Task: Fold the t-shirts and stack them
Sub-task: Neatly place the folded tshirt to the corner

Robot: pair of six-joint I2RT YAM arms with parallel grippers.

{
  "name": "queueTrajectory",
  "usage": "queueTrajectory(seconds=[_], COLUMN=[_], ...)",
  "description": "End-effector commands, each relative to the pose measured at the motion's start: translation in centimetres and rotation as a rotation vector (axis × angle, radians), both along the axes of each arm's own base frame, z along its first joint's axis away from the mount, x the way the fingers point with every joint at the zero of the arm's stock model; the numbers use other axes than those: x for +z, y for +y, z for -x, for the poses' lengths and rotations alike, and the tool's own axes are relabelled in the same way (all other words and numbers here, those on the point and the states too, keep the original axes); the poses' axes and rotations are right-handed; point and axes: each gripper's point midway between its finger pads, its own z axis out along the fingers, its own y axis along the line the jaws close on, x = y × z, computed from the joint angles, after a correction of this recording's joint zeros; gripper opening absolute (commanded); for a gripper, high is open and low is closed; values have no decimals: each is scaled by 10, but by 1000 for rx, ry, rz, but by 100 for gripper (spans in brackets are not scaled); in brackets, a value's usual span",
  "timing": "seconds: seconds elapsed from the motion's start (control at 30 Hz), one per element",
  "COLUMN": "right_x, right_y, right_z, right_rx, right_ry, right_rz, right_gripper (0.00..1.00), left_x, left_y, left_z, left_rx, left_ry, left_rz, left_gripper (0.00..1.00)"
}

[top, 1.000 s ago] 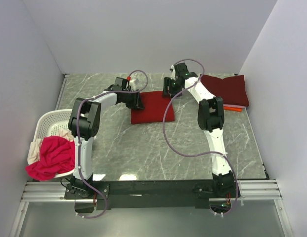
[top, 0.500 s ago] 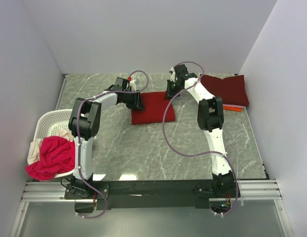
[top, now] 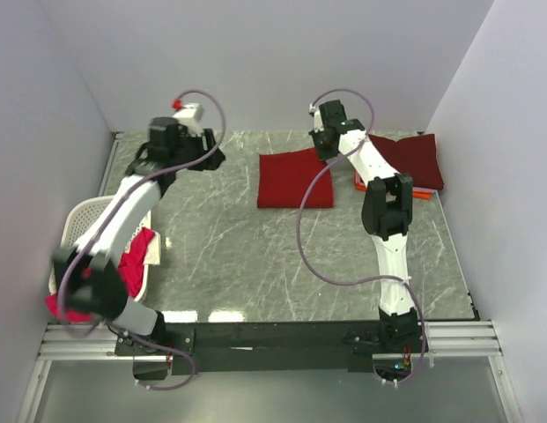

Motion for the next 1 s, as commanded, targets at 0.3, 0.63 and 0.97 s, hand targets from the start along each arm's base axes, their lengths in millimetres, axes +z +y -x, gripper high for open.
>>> queueTrajectory(seconds=[0.3, 0.63, 0.97], right_x=[162, 225, 285], right_y=[-62, -82, -100], right_z=[-1, 24, 48], right_rx=[-23, -64, -99], right_ry=[-414, -530, -636], right_rz=[331, 382, 434], right_gripper=[0, 0, 0], left_x=[-25, -15, -11], left_y=[49, 46, 46], left_z=[82, 88, 89], left_rx=[92, 67, 60], left_ry=[-84, -119, -130], left_rz=[-145, -136, -137], left_gripper=[63, 62, 62])
